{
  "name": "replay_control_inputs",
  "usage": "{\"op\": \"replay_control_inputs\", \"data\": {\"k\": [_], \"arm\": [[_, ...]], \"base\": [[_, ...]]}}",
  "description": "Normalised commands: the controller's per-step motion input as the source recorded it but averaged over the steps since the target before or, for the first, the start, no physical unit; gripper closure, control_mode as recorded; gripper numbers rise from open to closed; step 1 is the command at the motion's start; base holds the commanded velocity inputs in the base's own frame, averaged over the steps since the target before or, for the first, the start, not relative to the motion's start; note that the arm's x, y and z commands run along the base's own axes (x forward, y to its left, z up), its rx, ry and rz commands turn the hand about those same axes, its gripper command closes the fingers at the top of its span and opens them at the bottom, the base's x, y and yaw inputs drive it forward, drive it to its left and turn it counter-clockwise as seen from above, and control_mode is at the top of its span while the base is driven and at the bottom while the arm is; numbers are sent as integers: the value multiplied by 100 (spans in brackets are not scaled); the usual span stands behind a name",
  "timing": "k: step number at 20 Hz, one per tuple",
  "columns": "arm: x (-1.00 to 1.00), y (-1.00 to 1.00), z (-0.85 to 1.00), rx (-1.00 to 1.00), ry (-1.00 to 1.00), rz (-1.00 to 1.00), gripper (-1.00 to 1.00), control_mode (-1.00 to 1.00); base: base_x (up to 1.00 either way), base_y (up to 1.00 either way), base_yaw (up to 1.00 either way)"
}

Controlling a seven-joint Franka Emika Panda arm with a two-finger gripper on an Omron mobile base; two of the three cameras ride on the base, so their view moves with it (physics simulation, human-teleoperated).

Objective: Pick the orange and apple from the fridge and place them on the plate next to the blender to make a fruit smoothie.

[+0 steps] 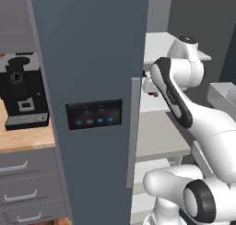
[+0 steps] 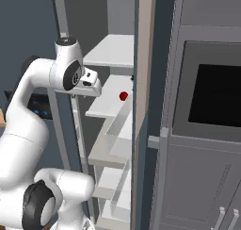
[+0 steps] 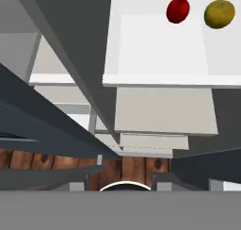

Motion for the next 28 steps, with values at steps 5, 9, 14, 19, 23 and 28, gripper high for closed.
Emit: {"op": "replay_control_inputs", "data": {"k": [5, 9, 14, 19, 23, 28], "arm": [[-7, 0, -8, 0, -1, 0, -100, -100], [-71, -66, -6, 0, -9, -18, -100, -100], [-56, -96, -1, -2, 0, -25, -100, -100], [-10, -68, -14, -16, 16, -19, -100, -100], [1, -60, -34, -12, 16, -8, -100, -100], [-5, -42, -26, -3, 4, -1, -100, -100]], "base": [[0, 0, 0], [0, 0, 0], [0, 0, 0], [0, 0, 0], [0, 0, 0], [0, 0, 0]]}}
